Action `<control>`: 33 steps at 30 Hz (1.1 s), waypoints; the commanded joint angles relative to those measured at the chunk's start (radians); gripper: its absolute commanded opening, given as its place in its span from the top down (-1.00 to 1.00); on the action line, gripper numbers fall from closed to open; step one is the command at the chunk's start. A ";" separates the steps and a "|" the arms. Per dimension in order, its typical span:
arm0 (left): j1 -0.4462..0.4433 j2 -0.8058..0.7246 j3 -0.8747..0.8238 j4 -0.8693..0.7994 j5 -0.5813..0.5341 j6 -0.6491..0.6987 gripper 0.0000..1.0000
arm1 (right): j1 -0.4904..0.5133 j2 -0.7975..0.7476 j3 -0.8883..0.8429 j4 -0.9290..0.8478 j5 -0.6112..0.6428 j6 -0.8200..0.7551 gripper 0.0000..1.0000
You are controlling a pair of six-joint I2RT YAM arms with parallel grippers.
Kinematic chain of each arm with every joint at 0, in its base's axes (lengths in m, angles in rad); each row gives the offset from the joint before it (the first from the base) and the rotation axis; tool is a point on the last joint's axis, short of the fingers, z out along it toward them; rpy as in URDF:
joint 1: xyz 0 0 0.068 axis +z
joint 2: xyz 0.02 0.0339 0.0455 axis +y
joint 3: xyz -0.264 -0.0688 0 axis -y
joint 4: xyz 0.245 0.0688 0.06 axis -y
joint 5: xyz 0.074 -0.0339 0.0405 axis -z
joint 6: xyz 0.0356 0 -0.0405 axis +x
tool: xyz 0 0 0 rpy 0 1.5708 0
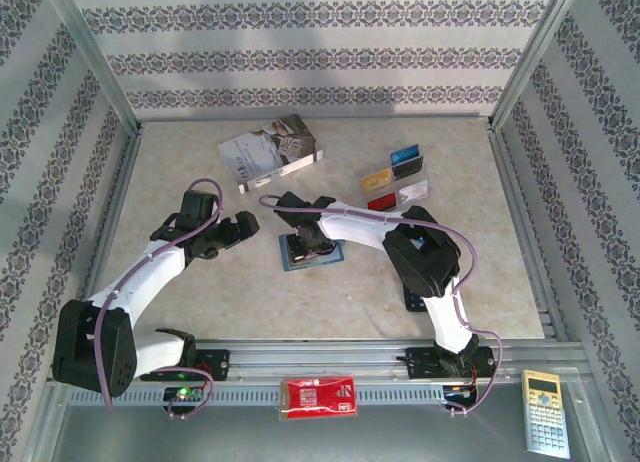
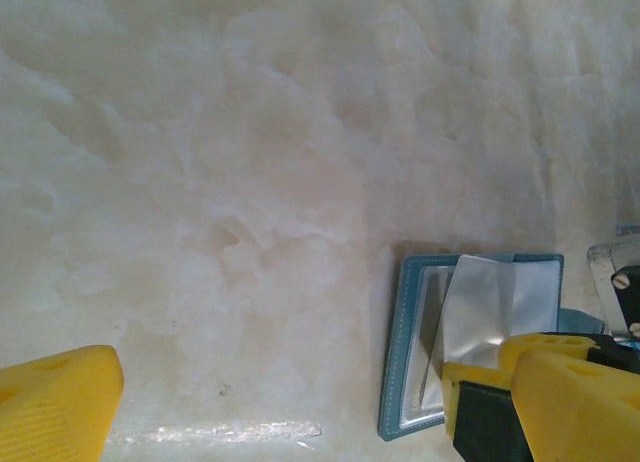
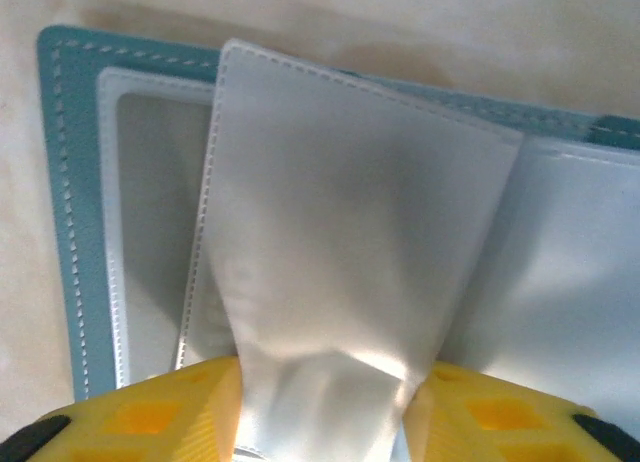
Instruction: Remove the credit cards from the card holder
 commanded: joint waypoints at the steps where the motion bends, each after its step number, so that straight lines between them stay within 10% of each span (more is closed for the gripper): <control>1: 0.010 0.024 -0.005 0.046 0.040 -0.010 -1.00 | -0.026 0.041 -0.079 0.027 -0.011 0.039 0.14; 33: -0.228 0.487 0.088 0.361 0.274 -0.188 0.66 | -0.083 -0.080 -0.227 0.174 -0.031 0.143 0.39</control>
